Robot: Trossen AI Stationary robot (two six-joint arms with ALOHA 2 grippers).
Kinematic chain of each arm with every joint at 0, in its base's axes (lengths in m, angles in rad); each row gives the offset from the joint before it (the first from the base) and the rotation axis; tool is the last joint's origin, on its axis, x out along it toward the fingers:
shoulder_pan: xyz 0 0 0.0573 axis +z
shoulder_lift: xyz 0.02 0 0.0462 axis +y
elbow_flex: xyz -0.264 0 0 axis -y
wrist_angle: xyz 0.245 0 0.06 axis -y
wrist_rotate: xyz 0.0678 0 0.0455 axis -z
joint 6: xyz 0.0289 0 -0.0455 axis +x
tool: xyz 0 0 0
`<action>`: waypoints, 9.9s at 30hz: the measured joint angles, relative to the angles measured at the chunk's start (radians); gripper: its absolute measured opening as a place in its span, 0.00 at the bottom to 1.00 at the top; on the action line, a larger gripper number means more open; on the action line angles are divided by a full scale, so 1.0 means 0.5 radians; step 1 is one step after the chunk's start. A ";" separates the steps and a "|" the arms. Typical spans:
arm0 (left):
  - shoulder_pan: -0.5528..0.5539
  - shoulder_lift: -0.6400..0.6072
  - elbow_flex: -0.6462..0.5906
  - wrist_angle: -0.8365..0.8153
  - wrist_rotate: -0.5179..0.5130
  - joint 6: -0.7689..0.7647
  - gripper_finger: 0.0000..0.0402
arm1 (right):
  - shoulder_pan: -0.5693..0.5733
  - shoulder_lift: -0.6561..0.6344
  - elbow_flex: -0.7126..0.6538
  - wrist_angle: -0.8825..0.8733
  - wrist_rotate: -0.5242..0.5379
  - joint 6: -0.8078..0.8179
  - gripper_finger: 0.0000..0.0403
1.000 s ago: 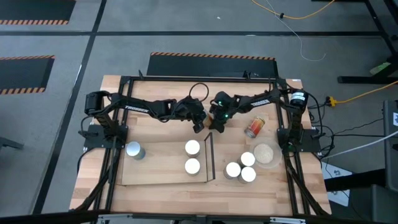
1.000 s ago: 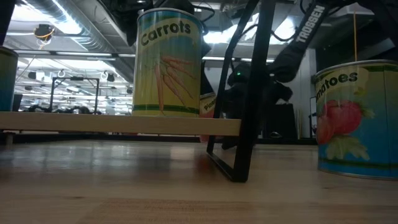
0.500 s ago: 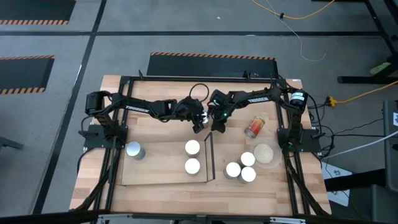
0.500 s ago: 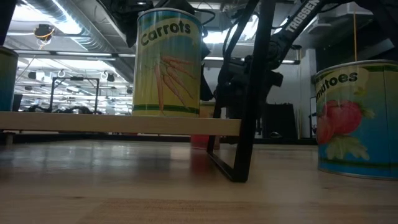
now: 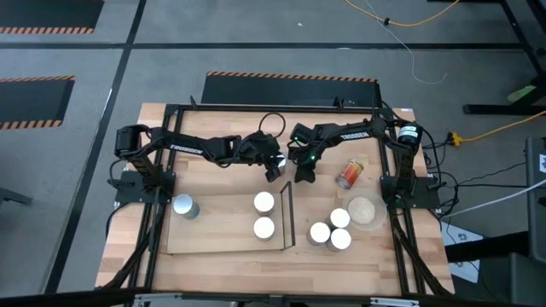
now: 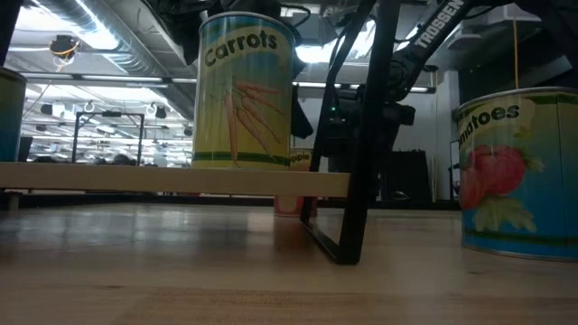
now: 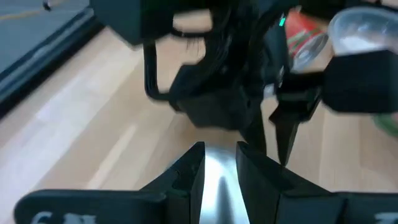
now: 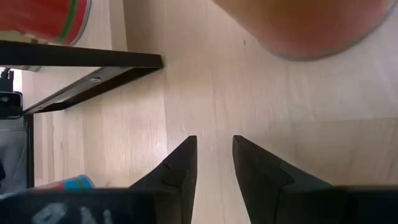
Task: Pick and place cans onto a shelf
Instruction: Put the pineapple can on the shelf, then put the green bean can on the shelf
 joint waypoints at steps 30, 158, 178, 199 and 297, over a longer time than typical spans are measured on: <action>0.013 -0.152 0.003 -0.100 0.488 0.373 0.33 | -0.198 -0.558 0.002 -0.149 0.214 -0.154 0.27; -0.962 -1.391 0.000 -1.817 0.147 0.000 0.00 | -0.250 -0.804 -0.001 0.200 0.478 -0.152 0.27; -1.572 -1.373 -0.261 -1.775 -0.267 -0.260 0.00 | -0.250 -0.804 -0.001 0.232 0.478 -0.145 0.27; -1.572 -1.373 -0.447 -1.716 -0.266 -0.263 0.04 | -0.250 -0.804 -0.001 0.322 0.478 -0.145 0.27; -1.055 -1.364 -0.098 -1.399 -0.735 -0.202 0.11 | -1.221 -1.059 -0.518 -1.252 0.527 -0.042 0.27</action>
